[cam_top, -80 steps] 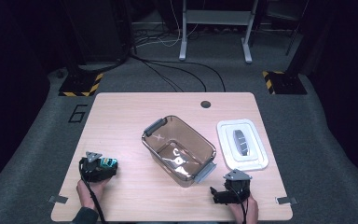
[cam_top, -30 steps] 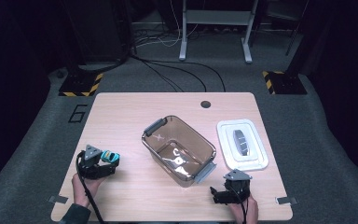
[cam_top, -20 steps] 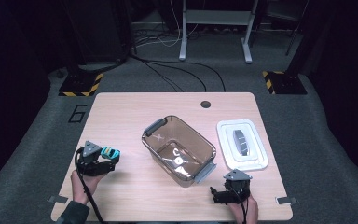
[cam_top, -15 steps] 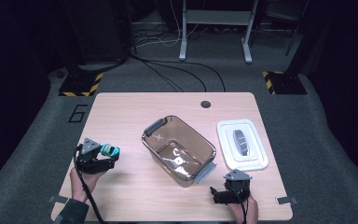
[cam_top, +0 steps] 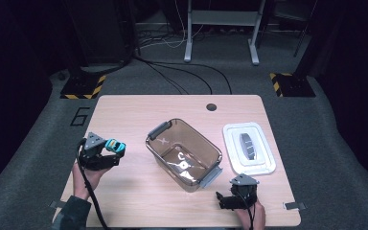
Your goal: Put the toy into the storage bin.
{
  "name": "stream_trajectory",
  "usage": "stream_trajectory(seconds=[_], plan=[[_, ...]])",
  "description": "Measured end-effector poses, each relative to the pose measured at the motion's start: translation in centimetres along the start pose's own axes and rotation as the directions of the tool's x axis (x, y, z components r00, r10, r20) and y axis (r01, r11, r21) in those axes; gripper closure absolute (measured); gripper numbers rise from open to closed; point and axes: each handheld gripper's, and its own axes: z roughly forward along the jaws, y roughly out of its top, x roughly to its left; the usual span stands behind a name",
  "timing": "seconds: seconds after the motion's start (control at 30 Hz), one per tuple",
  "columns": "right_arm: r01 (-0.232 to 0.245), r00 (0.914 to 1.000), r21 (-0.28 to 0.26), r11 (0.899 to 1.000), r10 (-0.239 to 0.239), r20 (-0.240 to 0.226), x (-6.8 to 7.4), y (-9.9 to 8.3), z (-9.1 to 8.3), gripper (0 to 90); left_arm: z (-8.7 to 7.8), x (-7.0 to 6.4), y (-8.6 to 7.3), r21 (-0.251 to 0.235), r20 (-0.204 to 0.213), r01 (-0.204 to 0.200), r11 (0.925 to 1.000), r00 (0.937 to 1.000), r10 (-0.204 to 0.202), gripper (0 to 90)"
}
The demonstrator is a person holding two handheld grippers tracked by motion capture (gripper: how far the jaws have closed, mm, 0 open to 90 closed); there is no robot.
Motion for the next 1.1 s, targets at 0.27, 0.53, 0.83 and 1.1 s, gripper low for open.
stream_trajectory(seconds=[0.27,0.53,0.83,1.1], plan=[[0.000,1.0000,0.000,1.000,0.000,0.000,0.0,0.0,0.0,1.1,-0.3,-0.7,1.9,-0.015,0.011,-0.044,0.9989,0.9990,0.044,24.5],[0.000,1.0000,0.000,1.000,0.000,0.000,0.0,0.0,0.0,1.1,-0.2,-1.4,3.4,-0.026,0.037,-0.084,0.9961,0.9957,0.085,24.5],[0.000,1.0000,0.000,1.000,0.000,0.000,0.0,0.0,0.0,1.1,0.1,-2.7,5.2,-0.040,0.078,-0.129,0.9908,0.9882,0.132,24.5],[0.000,1.0000,-0.001,1.000,0.000,0.000,0.0,0.0,0.0,1.1,0.7,-3.9,6.6,-0.035,0.122,-0.174,0.9842,0.9766,0.177,24.5]])
